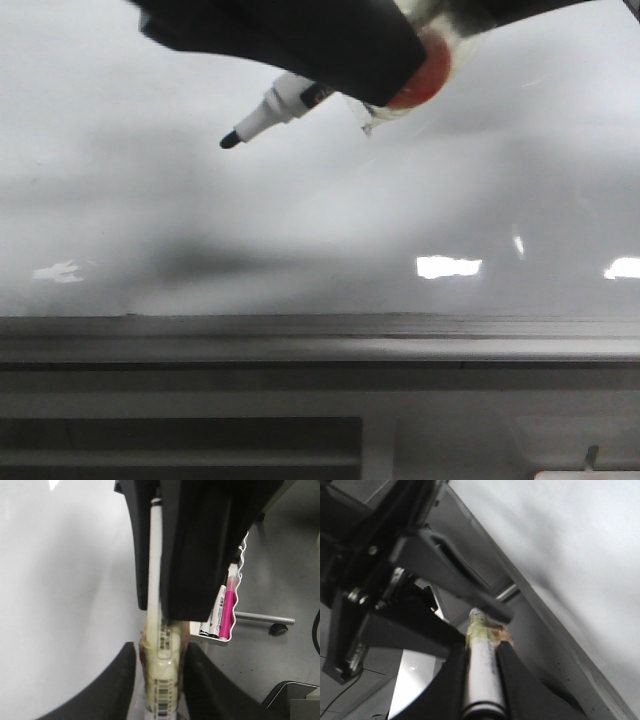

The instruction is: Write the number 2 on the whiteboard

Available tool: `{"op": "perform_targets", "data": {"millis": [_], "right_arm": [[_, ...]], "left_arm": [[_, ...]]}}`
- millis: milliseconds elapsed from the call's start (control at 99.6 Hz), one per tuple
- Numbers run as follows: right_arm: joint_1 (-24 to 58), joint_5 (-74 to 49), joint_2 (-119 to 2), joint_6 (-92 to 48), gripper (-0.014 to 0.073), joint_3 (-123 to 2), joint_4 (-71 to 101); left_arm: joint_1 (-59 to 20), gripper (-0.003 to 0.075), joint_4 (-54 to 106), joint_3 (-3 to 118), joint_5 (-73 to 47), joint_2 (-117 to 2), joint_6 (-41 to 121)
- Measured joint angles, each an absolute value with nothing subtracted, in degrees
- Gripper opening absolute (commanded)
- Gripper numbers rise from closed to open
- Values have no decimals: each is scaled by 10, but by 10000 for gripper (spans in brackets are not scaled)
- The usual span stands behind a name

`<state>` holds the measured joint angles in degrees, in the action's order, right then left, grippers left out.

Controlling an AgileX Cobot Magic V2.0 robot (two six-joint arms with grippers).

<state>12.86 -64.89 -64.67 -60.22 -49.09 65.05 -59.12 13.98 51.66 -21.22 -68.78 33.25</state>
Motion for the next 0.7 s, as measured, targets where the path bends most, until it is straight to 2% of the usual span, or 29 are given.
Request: {"op": "perform_targets", "data": {"millis": [40,80,181,241,342,472,703], "right_arm": [[129,-650,-647,-602,-66,-491,653],[129,-650,-647,-602,-66,-491,653],[129,-639,-639,-602,-62,-491,653],[129,-628,-625,-601,-62,-491,653],[129,-593,-579,-599,-62,-476,655],[129,-511,-495,-597,-62,-441,659],[129,-396,-406,-597,-62,-376,667]], "left_arm": [[-591,548,140,517,-212,-688,332],[-591,583,140,517,-212,-687,332],[-590,562,140,517,-212,-673,332],[-582,501,140,517,-217,-660,332],[-548,323,141,517,-232,-627,305],[-500,-24,162,508,-234,-575,272],[-482,-20,187,443,-162,-506,249]]}}
